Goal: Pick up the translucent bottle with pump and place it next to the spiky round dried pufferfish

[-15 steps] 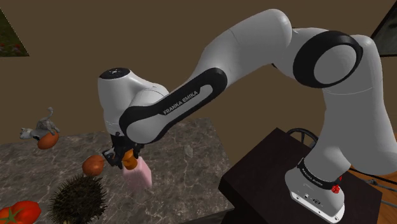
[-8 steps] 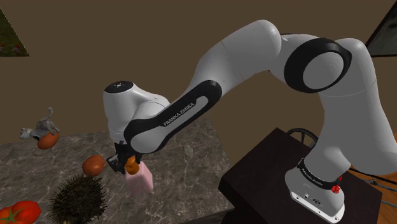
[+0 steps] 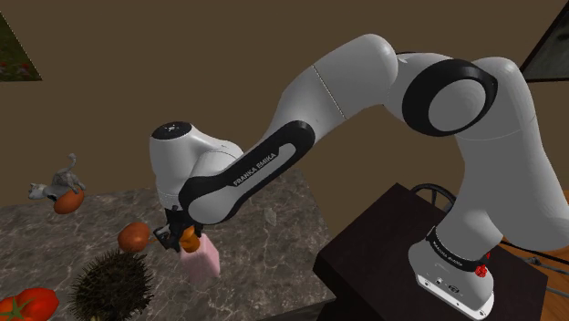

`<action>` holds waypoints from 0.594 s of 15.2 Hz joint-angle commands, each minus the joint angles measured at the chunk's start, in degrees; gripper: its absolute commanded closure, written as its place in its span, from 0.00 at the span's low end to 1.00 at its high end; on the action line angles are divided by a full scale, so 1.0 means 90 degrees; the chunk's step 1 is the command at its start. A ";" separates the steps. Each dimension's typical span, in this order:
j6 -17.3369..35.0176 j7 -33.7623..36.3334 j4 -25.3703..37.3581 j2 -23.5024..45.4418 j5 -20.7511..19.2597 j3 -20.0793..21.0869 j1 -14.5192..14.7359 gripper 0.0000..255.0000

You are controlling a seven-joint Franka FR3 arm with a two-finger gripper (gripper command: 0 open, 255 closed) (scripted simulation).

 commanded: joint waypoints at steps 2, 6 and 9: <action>0.0001 0.0000 0.0000 0.0000 0.0000 0.0000 0.0000 0.00; 0.0001 0.0000 0.0000 0.0000 0.0000 0.0000 0.0000 0.00; -0.0244 -0.0036 -0.0059 -0.0306 0.0064 0.0055 -0.0066 0.00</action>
